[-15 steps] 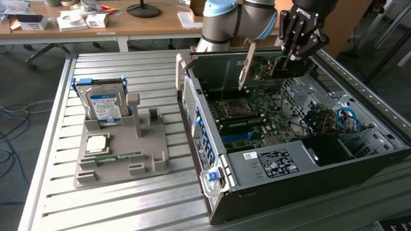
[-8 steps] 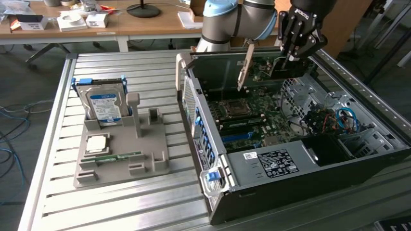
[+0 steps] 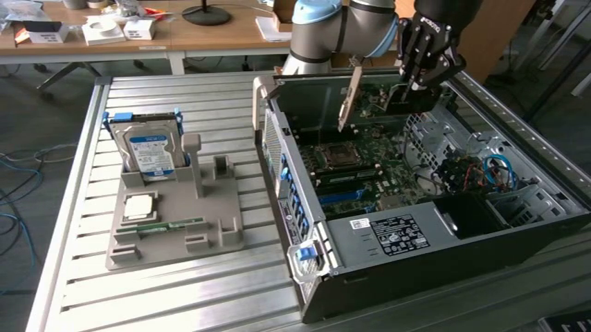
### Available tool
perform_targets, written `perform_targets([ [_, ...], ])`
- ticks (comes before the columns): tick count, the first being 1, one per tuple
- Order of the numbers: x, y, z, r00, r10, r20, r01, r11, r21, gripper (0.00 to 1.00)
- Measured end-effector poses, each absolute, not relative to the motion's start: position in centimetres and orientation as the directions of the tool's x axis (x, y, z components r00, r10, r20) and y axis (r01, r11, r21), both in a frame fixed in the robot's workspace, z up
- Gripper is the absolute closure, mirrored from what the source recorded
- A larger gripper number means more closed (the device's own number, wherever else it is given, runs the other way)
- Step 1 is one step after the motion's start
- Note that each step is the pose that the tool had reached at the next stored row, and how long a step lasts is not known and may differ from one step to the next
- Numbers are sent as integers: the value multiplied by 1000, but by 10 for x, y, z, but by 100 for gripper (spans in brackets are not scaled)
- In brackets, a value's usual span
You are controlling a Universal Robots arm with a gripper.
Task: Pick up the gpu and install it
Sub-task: 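Insert the gpu into the slot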
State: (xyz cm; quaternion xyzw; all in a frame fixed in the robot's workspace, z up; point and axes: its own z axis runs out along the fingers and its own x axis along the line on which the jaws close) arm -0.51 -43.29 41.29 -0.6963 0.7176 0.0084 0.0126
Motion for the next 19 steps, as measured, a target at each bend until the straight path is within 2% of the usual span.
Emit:
perform_targets([
  [19, -6, -447, 392, -30, -999, -31, -1000, 30, -5, 74],
])
